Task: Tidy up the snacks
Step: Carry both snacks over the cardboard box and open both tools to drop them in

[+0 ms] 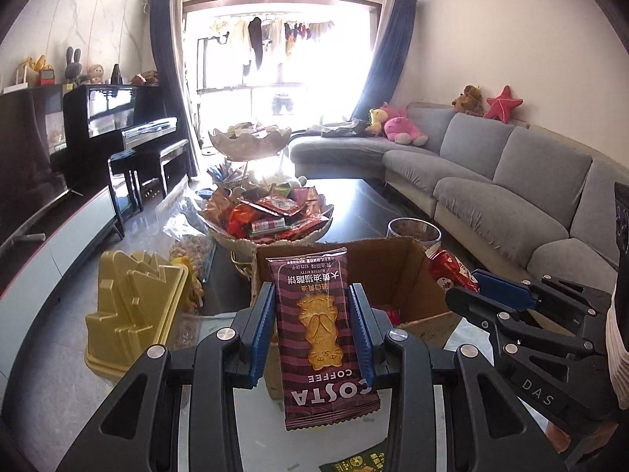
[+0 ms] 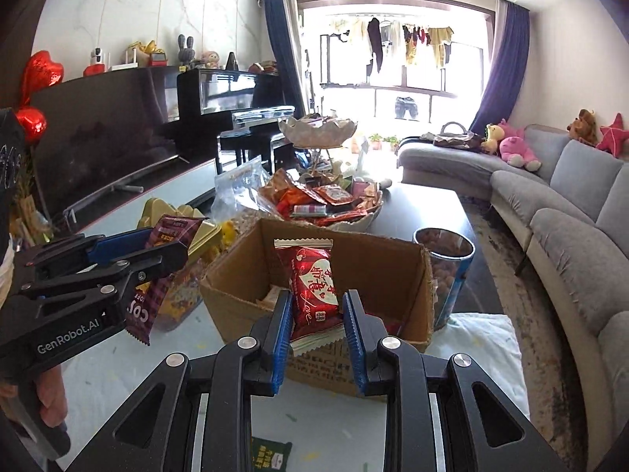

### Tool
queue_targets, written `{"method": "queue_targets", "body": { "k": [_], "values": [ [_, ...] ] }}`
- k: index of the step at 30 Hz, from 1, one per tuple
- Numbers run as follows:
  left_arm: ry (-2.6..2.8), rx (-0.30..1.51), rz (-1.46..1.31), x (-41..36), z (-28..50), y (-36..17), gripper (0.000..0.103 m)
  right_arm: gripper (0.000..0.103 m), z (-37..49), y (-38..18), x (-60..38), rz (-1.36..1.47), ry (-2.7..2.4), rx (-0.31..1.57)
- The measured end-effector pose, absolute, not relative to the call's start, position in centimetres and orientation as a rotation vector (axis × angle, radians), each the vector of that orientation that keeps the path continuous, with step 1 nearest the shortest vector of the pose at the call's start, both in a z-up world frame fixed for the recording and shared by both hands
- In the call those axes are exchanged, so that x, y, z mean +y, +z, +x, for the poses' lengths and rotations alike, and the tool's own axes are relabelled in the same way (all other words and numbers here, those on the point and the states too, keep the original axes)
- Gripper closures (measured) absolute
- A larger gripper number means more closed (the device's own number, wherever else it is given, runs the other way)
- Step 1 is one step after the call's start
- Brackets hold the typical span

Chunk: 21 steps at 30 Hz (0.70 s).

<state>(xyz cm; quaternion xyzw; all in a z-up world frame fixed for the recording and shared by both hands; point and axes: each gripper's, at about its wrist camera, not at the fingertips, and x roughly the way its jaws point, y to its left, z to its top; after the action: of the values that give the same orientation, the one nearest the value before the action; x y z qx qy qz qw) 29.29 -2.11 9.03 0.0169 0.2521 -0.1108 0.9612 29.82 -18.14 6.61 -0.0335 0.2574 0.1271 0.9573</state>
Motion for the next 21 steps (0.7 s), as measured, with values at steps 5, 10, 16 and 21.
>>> {"method": "queue_targets", "body": {
  "k": [5,10,16,21],
  "values": [
    [-0.231,0.509,0.050,-2.8,31.4,9.8,0.066,0.076,31.3,7.2,-18.8,-0.052,0.230,0.517],
    [-0.248,0.536,0.054,-3.5,33.9,9.3,0.066,0.076,33.0,7.0,-19.3,-0.048,0.213,0.528],
    [-0.272,0.595,0.065,-4.4,37.0,7.6,0.066,0.076,34.8,6.0,-20.0,-0.052,0.188,0.554],
    [-0.284,0.646,0.069,-5.0,39.3,5.9,0.066,0.076,36.5,4.8,-20.5,-0.042,0.181,0.594]
  ]
}}
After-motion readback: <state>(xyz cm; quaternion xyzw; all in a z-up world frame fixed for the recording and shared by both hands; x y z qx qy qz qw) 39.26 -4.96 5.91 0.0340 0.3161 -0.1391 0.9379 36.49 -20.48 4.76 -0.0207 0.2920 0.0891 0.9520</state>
